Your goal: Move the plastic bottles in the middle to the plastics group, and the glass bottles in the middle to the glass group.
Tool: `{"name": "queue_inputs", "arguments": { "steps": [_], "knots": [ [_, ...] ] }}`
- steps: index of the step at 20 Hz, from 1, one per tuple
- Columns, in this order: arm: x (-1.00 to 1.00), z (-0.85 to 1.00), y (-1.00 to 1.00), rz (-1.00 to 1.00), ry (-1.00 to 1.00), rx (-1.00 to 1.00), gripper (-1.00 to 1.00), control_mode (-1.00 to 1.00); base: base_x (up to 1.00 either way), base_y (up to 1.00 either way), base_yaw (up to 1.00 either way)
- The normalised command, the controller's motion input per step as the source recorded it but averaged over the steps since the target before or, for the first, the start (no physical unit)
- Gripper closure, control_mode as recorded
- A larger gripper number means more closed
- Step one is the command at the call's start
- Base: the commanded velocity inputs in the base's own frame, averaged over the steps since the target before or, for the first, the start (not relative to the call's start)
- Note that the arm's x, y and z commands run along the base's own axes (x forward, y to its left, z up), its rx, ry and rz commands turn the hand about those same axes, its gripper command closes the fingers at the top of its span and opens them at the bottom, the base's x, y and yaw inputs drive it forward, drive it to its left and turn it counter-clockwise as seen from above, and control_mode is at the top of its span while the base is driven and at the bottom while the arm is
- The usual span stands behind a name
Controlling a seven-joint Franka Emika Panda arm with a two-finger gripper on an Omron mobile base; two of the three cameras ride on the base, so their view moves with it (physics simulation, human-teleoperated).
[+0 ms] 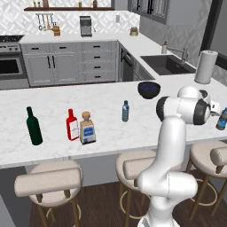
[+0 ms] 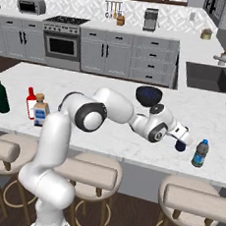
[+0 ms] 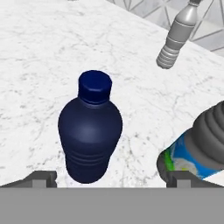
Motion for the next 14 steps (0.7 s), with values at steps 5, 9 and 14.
{"name": "queue_inputs", "arguments": {
  "steps": [5,9,14],
  "knots": [
    [-0.36,0.29,0.19,0.0,0.0,0.07,-1.0,-1.0,0.0,0.0,0.0],
    [-0.4,0.27,0.33,0.0,0.0,0.1,-1.0,-1.0,0.0,0.0,0.0],
    [-0.35,0.26,0.41,0.0,0.0,0.05,-1.0,-1.0,0.0,0.0,0.0]
  ]
}}
